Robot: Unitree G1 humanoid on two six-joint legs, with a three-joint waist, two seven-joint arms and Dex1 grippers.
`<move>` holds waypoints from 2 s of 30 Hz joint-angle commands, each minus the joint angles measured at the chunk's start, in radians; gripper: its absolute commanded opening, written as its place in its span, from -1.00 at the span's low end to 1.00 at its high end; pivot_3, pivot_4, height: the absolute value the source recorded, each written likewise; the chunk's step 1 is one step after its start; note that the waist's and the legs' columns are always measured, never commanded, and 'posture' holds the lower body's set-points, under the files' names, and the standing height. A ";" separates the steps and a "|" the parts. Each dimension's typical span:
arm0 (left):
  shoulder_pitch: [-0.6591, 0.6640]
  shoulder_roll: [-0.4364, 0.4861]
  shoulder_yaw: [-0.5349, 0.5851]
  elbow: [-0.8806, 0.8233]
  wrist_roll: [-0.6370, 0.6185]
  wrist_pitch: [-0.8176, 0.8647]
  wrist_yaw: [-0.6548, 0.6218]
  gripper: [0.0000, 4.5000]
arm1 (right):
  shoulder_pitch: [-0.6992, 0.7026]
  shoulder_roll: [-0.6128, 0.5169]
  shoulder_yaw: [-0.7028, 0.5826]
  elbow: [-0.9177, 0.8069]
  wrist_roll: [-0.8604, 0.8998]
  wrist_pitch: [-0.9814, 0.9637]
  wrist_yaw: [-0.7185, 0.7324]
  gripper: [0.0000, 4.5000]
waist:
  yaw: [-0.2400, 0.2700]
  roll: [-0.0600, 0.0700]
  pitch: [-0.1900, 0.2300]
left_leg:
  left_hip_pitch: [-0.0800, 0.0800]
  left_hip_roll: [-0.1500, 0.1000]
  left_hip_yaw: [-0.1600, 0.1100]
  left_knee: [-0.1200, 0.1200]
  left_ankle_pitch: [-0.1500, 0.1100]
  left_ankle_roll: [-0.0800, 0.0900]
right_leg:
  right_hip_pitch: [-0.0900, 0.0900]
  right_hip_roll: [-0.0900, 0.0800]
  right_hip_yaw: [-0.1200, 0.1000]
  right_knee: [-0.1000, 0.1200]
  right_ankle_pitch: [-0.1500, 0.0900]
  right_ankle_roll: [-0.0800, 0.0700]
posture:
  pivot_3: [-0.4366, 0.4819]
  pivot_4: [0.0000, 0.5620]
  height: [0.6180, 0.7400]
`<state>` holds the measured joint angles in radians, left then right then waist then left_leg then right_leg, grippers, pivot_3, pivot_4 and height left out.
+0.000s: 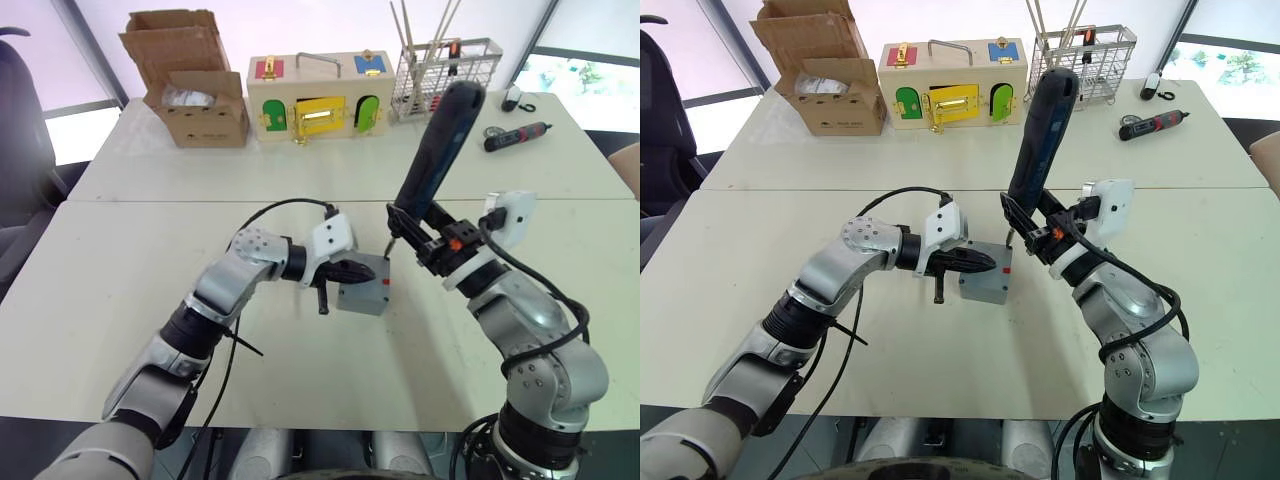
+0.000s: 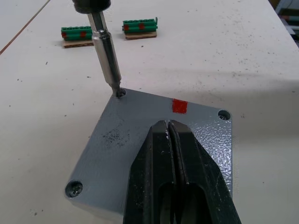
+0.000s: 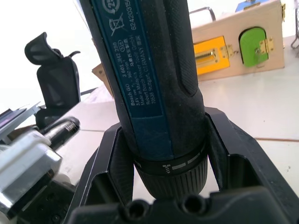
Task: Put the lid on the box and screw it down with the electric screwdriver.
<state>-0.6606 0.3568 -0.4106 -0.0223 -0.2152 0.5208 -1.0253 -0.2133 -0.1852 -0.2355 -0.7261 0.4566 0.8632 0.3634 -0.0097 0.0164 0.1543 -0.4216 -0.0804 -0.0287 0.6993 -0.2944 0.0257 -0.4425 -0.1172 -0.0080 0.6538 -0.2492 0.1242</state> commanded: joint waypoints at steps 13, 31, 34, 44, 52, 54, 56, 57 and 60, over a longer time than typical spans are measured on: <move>0.018 0.016 -0.007 -0.015 0.017 0.007 0.011 -1.00 | 0.052 -0.093 0.071 0.021 0.031 -0.065 0.000 -0.22 | 0.000 -0.001 -0.001 | 0.002 0.000 0.000 0.000 0.000 0.000 | 0.002 0.000 0.000 0.000 0.000 0.000 | -0.05 -0.47 0.25; 0.055 0.014 -0.035 -0.016 0.047 0.031 0.027 -1.00 | 0.118 -0.115 0.177 0.125 0.009 -0.135 -0.035 -0.22 | 0.001 -0.018 -0.010 | 0.015 0.002 0.000 -0.001 -0.006 0.009 | 0.016 0.001 0.000 -0.004 -0.001 0.000 | -0.05 -0.47 0.25; 0.054 0.013 -0.032 -0.031 0.043 0.047 0.029 -1.00 | 0.129 -0.113 0.179 0.134 0.011 -0.138 -0.035 -0.22 | 0.001 -0.019 -0.012 | 0.016 0.002 0.000 -0.002 -0.006 0.009 | 0.016 0.001 0.000 -0.005 -0.001 0.000 | -0.05 -0.47 0.25; 0.053 0.007 -0.028 -0.044 0.043 0.064 0.042 -1.00 | 0.152 -0.124 0.194 0.181 -0.023 -0.161 -0.037 -0.22 | 0.001 -0.023 -0.015 | 0.016 0.003 -0.001 -0.002 -0.006 0.009 | 0.016 0.000 0.000 -0.005 -0.001 0.000 | -0.05 -0.47 0.25; 0.061 0.008 -0.030 -0.045 0.045 0.063 0.049 -1.00 | 0.172 -0.133 0.221 0.194 -0.050 -0.187 -0.035 -0.22 | 0.002 -0.026 -0.021 | 0.018 0.003 -0.001 -0.002 -0.006 0.009 | 0.018 0.000 0.000 -0.007 -0.001 0.000 | -0.05 -0.47 0.25; 0.063 0.008 -0.029 -0.047 0.044 0.065 0.050 -1.00 | 0.178 -0.134 0.226 0.200 -0.057 -0.195 -0.034 -0.22 | 0.003 -0.026 -0.022 | 0.019 0.003 -0.001 -0.003 -0.006 0.009 | 0.018 0.000 0.000 -0.008 -0.001 0.000 | -0.05 -0.47 0.25; 0.064 0.008 -0.029 -0.049 0.044 0.065 0.050 -1.00 | 0.180 -0.132 0.228 0.202 -0.059 -0.201 -0.035 -0.22 | 0.004 -0.026 -0.022 | 0.023 0.003 -0.002 -0.004 -0.007 0.009 | 0.021 0.000 0.000 -0.009 -0.001 0.000 | -0.05 -0.47 0.25; 0.064 0.008 -0.029 -0.050 0.043 0.066 0.050 -1.00 | 0.181 -0.131 0.227 0.203 -0.058 -0.203 -0.036 -0.22 | 0.004 -0.026 -0.022 | 0.025 0.003 -0.002 -0.005 -0.007 0.010 | 0.023 0.000 0.000 -0.010 -0.001 0.000 | -0.05 -0.47 0.25; 0.065 0.007 -0.029 -0.051 0.044 0.066 0.051 -1.00 | 0.181 -0.130 0.225 0.205 -0.058 -0.209 -0.037 -0.22 | 0.004 -0.027 -0.022 | 0.035 0.004 -0.002 -0.013 -0.007 0.010 | 0.034 0.000 0.000 -0.021 -0.002 0.000 | -0.05 -0.47 0.25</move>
<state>-0.6018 0.3592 -0.4197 -0.0627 -0.1844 0.5795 -0.9772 -0.0859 -0.3067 -0.0527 -0.6067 0.4080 0.5924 0.3232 -0.0053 -0.0104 0.1320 -0.3847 -0.0766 -0.0309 0.6844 -0.3014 0.0355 -0.4071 -0.1176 -0.0082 0.6318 -0.2512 0.1237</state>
